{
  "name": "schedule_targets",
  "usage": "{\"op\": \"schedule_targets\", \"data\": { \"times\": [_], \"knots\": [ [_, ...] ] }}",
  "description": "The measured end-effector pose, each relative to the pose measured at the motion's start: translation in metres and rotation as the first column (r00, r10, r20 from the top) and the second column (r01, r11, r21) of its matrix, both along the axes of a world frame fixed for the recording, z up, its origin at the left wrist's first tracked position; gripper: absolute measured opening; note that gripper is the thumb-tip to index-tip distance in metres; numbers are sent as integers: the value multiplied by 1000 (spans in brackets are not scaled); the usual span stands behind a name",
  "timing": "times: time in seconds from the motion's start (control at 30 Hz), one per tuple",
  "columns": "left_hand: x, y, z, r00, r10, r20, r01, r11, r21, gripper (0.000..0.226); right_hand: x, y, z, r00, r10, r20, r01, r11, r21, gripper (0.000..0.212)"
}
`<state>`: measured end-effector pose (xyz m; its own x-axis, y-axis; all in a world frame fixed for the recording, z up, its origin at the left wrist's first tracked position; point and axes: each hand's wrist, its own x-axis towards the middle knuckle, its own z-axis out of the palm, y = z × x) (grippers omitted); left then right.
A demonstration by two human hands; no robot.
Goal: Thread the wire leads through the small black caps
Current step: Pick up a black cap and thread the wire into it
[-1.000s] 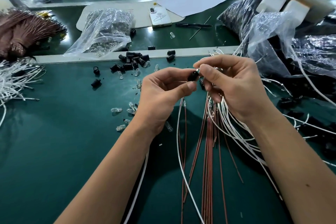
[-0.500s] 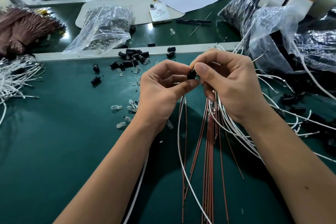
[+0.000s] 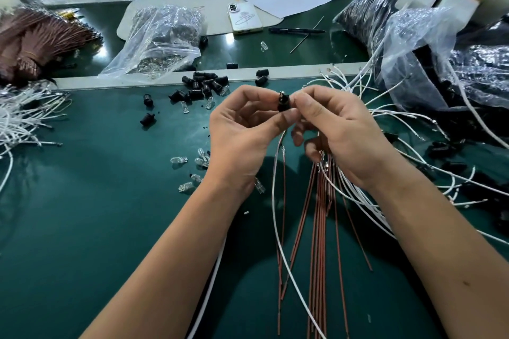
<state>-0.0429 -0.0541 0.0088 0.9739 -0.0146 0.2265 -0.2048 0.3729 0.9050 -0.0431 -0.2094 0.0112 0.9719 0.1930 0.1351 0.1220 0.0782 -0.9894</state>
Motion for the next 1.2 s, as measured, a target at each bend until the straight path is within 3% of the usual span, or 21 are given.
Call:
{"op": "schedule_targets", "data": {
  "times": [0.13, 0.2, 0.27, 0.4, 0.57, 0.67, 1.2],
  "knots": [
    [1, 2, 1, 997, 60, -58, -65, 995, -77, 25, 0, -1, 0, 997, 45, -69, -45, 999, -6, 21],
    [2, 3, 2, 995, 84, -49, -88, 993, -84, 26, 0, 0, -3, 999, 44, -32, -47, 993, -104, 9],
    [2, 3, 2, 995, 91, -41, -95, 991, -92, 28, -1, 4, -6, 999, 39, 12, -37, 988, -153, 11],
    [1, 2, 2, 996, 79, -27, -82, 991, -109, 31, -1, 10, -10, 999, 0, 37, 3, 996, -91, 17],
    [-2, -1, 1, 999, 49, -24, -51, 992, -113, 29, -4, 18, -14, 999, -11, 39, 12, 1000, -25, 10],
    [-2, -2, -1, 999, 16, -36, -20, 993, -116, 27, -3, 18, -16, 999, -19, 48, 21, 999, -30, 4],
    [-4, -1, 6, 1000, 0, -5, 0, 992, -126, 25, -3, 11, -8, 993, -72, 97, 85, 987, -136, 15]
  ]
}}
